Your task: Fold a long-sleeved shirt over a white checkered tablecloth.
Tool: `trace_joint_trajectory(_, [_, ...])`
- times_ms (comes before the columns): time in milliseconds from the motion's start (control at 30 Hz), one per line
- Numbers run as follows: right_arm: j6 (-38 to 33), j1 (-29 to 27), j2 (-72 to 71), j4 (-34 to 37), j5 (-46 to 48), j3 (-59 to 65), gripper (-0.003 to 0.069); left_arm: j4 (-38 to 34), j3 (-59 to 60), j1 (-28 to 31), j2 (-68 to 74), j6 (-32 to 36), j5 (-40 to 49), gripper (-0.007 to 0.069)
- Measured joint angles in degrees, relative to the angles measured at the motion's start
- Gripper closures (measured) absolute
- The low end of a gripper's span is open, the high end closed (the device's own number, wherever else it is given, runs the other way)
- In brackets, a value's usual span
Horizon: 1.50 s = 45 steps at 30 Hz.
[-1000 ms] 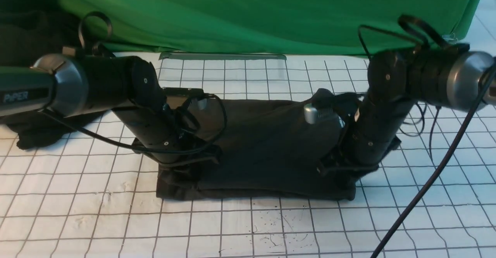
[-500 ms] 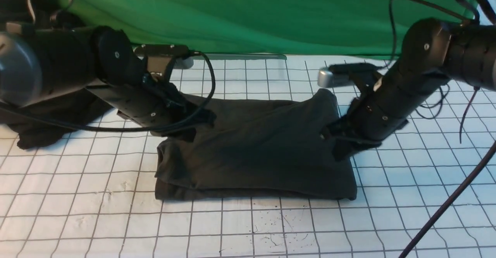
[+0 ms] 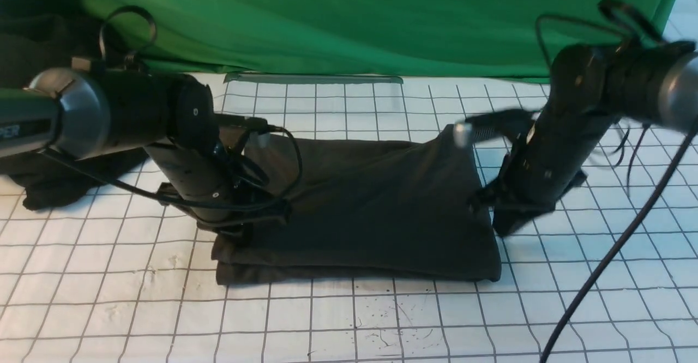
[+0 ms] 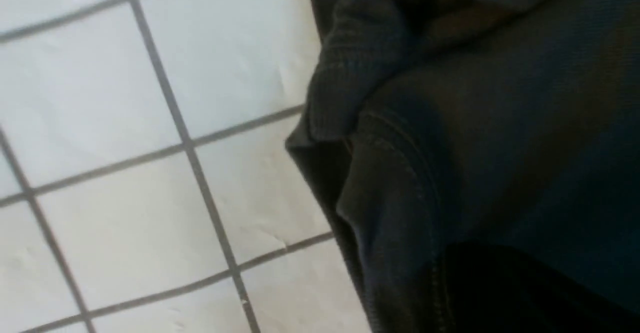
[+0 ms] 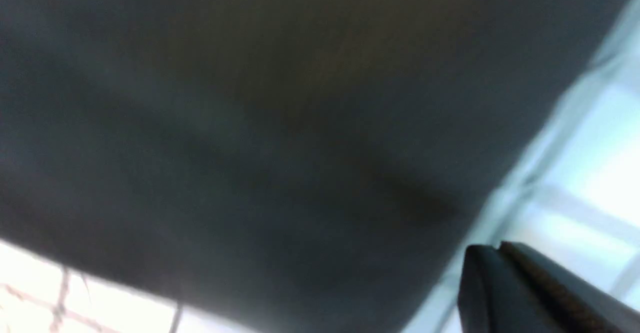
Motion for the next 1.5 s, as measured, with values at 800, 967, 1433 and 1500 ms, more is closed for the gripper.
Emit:
trace_joint_trajectory(800, [1.60,-2.80,21.93,6.11,1.24,-30.78,0.0652,1.83,-0.48,0.00,3.31,-3.31,-5.53,0.0627])
trace_joint_trajectory(967, [-0.06,-4.00,16.63,5.25,6.85,-31.52,0.0652,2.56,-0.32,0.00,0.05,-4.21,-3.61,0.0627])
trace_joint_trajectory(1433, [-4.76,-5.57,-34.57,-1.77,8.55,-31.33,0.0652,-0.13,4.75,0.06,-48.04,-4.33,-0.44,0.0627])
trace_joint_trajectory(1500, [-5.35,-5.57,-44.52,-1.72,5.29,-26.86,0.0652,-0.28,8.58,0.06,-60.81,-5.78,-2.08,0.0627])
